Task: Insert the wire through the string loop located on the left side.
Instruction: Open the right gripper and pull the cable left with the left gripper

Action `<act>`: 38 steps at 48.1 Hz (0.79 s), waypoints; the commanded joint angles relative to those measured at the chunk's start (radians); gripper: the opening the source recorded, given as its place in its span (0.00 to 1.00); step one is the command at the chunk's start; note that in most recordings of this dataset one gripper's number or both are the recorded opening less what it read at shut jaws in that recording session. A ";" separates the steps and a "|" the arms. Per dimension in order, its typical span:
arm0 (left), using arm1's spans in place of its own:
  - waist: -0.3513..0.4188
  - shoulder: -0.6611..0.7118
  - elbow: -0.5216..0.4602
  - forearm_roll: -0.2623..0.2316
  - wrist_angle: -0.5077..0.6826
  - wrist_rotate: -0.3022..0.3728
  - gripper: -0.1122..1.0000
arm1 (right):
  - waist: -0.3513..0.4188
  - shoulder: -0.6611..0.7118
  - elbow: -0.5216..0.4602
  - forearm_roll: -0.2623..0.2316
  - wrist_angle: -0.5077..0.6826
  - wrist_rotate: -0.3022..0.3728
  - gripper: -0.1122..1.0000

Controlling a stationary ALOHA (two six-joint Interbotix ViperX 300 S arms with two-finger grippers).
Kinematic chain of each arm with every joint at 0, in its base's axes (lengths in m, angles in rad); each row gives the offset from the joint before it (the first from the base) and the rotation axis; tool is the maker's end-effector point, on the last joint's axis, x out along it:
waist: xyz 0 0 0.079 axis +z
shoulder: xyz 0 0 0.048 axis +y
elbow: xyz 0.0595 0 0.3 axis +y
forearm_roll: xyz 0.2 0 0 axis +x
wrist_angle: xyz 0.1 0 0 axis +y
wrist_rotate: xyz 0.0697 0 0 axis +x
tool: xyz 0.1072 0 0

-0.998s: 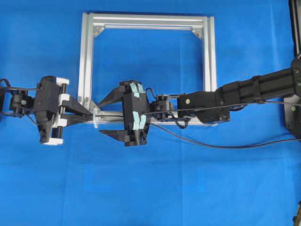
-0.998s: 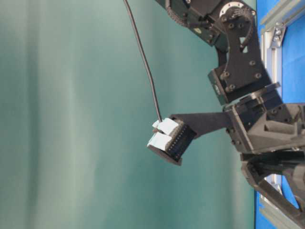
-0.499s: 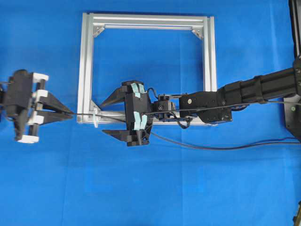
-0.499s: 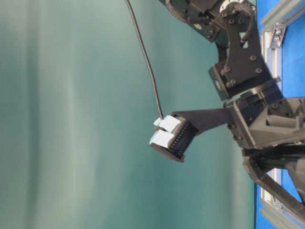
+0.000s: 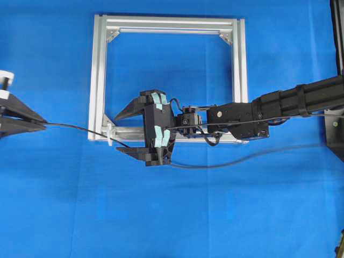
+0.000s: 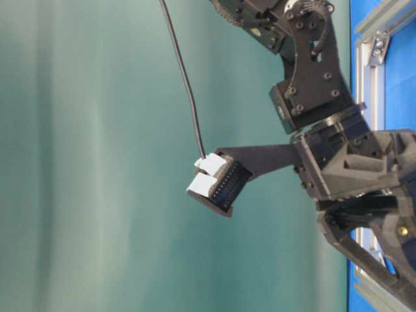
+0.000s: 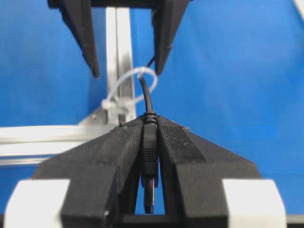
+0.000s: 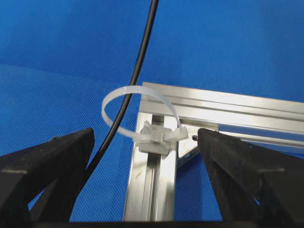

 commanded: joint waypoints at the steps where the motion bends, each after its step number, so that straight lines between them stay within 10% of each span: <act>1: 0.017 -0.072 -0.046 0.003 0.089 0.000 0.15 | 0.000 -0.055 -0.008 0.003 -0.005 -0.002 0.98; 16: 0.029 -0.247 -0.130 0.003 0.301 0.002 0.15 | 0.000 -0.057 -0.008 0.003 -0.005 -0.002 0.98; 38: 0.031 -0.222 -0.109 0.006 0.242 0.015 0.15 | 0.000 -0.057 -0.008 0.003 -0.005 -0.002 0.98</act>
